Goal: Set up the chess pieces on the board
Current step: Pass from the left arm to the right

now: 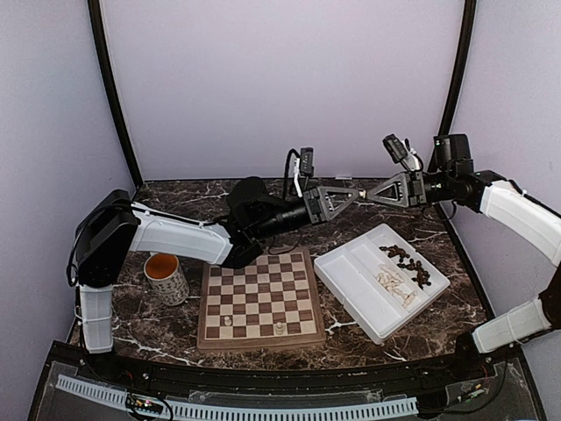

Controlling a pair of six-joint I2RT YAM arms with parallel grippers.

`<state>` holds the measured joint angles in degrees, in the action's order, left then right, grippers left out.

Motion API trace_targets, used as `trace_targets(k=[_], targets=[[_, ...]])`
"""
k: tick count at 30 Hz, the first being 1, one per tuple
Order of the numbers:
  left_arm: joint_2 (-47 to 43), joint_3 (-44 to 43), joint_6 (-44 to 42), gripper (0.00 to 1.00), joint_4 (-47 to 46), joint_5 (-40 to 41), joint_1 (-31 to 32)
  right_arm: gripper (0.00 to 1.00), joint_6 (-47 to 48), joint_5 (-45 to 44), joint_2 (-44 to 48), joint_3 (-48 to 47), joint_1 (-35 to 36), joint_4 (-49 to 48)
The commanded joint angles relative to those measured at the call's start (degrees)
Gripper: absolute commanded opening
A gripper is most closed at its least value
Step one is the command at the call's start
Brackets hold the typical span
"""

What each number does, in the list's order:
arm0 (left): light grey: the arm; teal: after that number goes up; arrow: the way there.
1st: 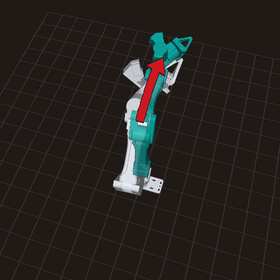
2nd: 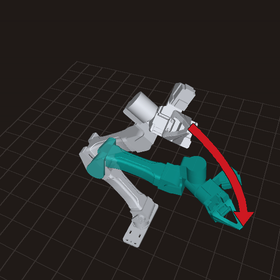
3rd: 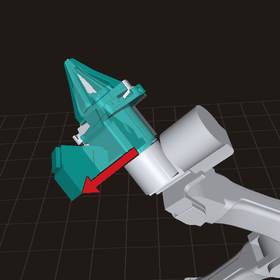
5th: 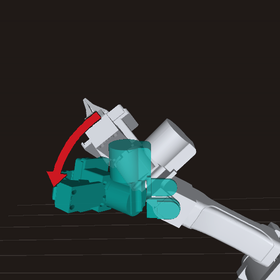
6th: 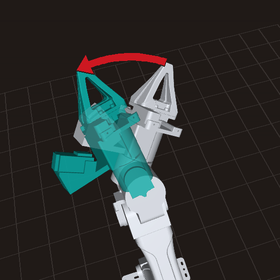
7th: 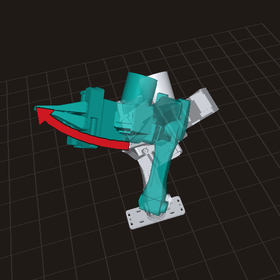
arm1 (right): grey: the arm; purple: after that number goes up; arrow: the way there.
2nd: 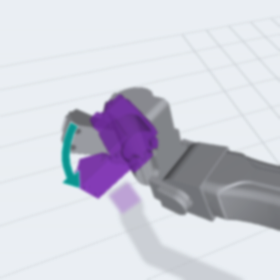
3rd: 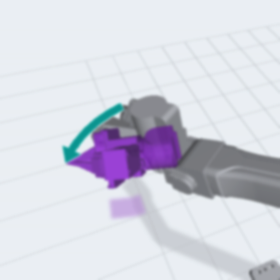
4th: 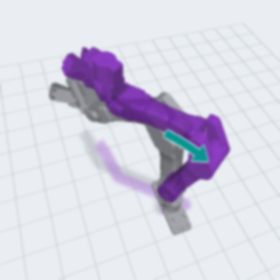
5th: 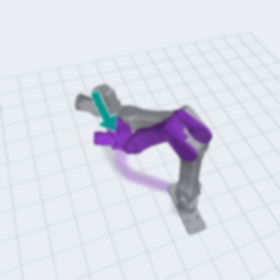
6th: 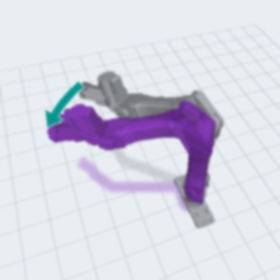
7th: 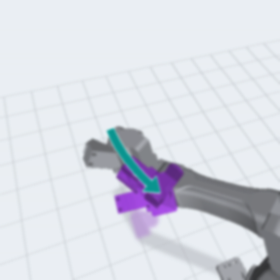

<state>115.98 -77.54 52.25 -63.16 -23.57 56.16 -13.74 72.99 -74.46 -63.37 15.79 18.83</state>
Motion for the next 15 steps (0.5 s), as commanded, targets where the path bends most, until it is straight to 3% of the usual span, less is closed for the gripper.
trace_targets(k=[1, 4, 7, 9, 15], targets=[[-0.2, -1.4, 0.0, 0.0, -1.1, -0.7, 0.3, 0.16, 0.9, -0.7, -0.1, -1.6, 0.3, -1.8], [-0.2, -1.4, -0.2, 0.05, -0.5, -0.8, 0.3, 0.11, 3.7, -2.8, -0.4, -2.9, 0.3, 0.6], [-0.6, -1.4, -1.0, 0.3, 1.4, -0.8, 0.2, 0.08, 8.9, -6.4, -1.1, -5.3, 0.4, 5.7], [-2.3, -0.8, -2.6, 0.4, 3.6, -0.5, 0.2, 0.05, 12.5, -9.4, -1.5, -7.0, 0.4, 9.1], [-13.3, 4.7, -13.5, 0.56, 18.4, 1.7, -1.9, 0.02, 22.3, -22.9, -1.9, -11.0, 1.5, 17.7]])
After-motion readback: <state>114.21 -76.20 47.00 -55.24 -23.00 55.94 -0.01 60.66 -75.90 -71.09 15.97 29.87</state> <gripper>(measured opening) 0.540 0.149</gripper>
